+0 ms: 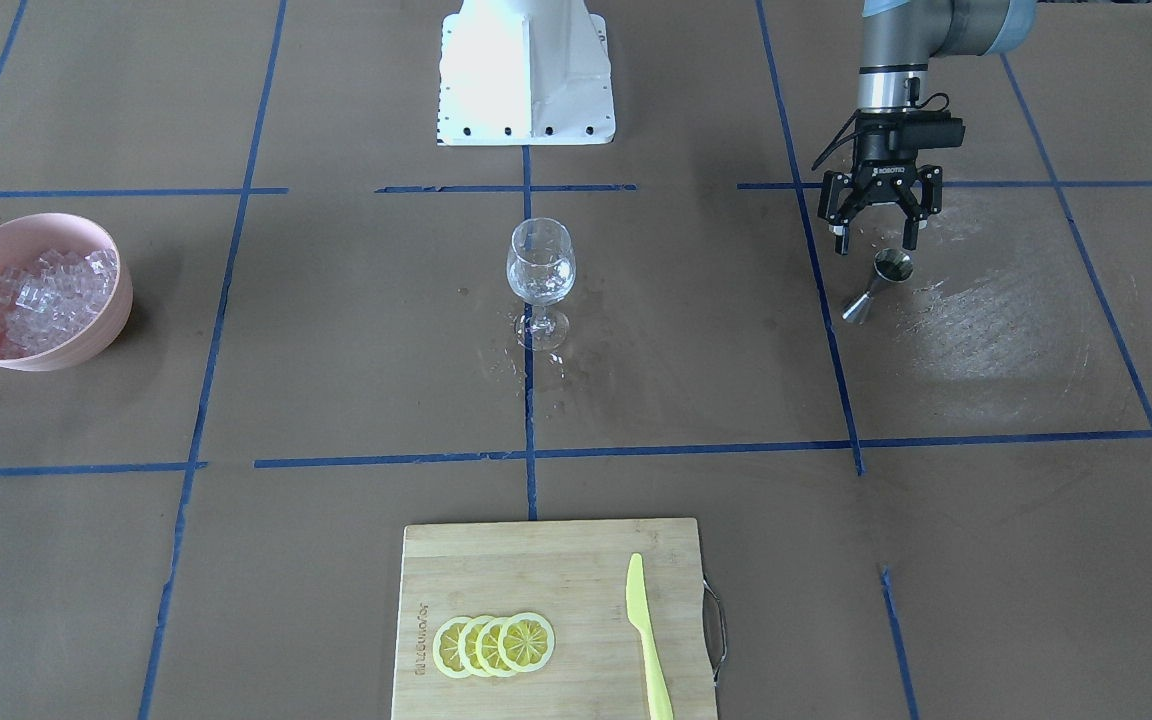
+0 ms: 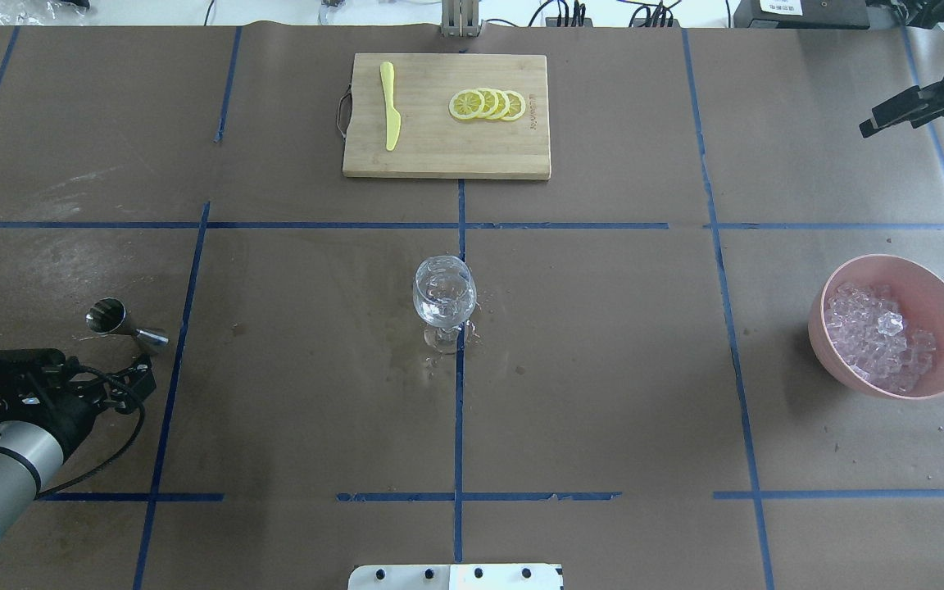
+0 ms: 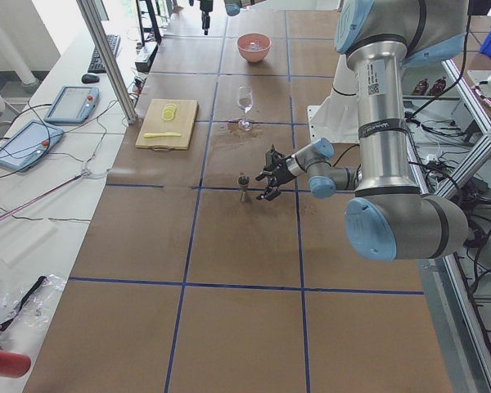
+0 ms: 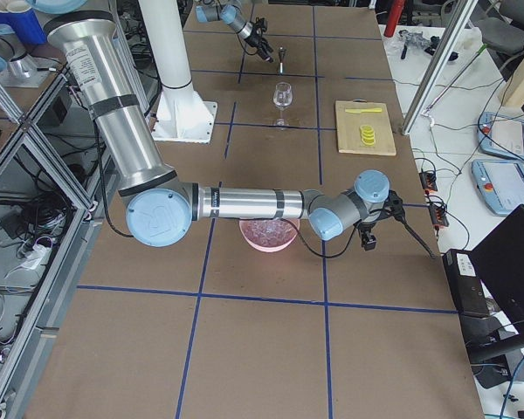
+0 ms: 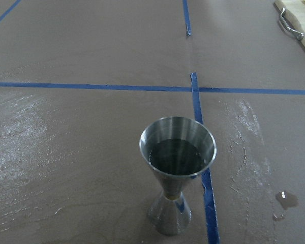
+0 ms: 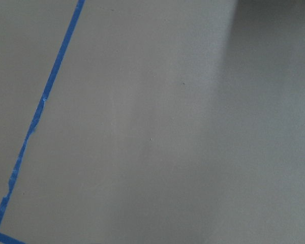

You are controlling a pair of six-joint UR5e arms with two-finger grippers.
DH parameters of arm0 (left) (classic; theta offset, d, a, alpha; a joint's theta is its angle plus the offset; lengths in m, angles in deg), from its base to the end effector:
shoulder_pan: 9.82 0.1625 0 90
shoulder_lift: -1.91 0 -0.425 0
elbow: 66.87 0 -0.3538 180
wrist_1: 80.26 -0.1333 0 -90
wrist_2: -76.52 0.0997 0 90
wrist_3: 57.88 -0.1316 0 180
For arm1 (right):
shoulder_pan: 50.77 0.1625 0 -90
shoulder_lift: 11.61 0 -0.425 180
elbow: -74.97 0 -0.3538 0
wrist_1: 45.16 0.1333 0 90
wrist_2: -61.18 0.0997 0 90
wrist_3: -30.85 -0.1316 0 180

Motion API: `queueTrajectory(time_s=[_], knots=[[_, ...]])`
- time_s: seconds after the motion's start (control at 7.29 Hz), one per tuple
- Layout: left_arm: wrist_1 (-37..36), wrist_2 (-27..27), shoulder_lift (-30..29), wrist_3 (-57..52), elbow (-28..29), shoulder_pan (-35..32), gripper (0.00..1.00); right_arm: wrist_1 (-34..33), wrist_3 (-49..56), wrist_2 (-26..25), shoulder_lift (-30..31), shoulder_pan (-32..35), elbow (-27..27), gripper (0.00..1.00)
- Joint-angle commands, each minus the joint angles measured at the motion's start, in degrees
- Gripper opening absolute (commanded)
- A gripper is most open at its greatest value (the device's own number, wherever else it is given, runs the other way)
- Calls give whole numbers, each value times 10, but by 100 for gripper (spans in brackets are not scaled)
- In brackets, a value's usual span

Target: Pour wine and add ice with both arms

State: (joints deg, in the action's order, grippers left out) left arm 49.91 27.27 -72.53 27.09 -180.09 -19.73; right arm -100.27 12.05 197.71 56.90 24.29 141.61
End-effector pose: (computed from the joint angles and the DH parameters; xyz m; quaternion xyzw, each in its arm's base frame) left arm 0.3341 -0.2809 0.5178 0.3650 0.3354 -0.1775 0.8502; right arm -0.1291 -0.6303 0.5911 0.1399 -0.4382 -0.0825 0.8841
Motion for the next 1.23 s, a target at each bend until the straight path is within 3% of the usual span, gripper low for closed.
queueTrajectory(time_s=[0.0, 0.14, 0.27, 0.82, 1.1], knots=[[2, 57, -30, 18, 46, 0, 98, 0, 1, 0, 0, 0, 0, 100], [2, 59, -36, 19, 52, 0, 94, 0, 1, -1, 0, 0, -1, 100], [2, 106, -40, 26, 65, 0, 95, 0, 1, -1, 0, 0, -1, 100], [3, 137, -74, 26, 98, 0, 96, 0, 1, -1, 0, 0, -1, 100], [3, 142, -82, 26, 106, 0, 88, 0, 1, -1, 0, 0, -1, 100]])
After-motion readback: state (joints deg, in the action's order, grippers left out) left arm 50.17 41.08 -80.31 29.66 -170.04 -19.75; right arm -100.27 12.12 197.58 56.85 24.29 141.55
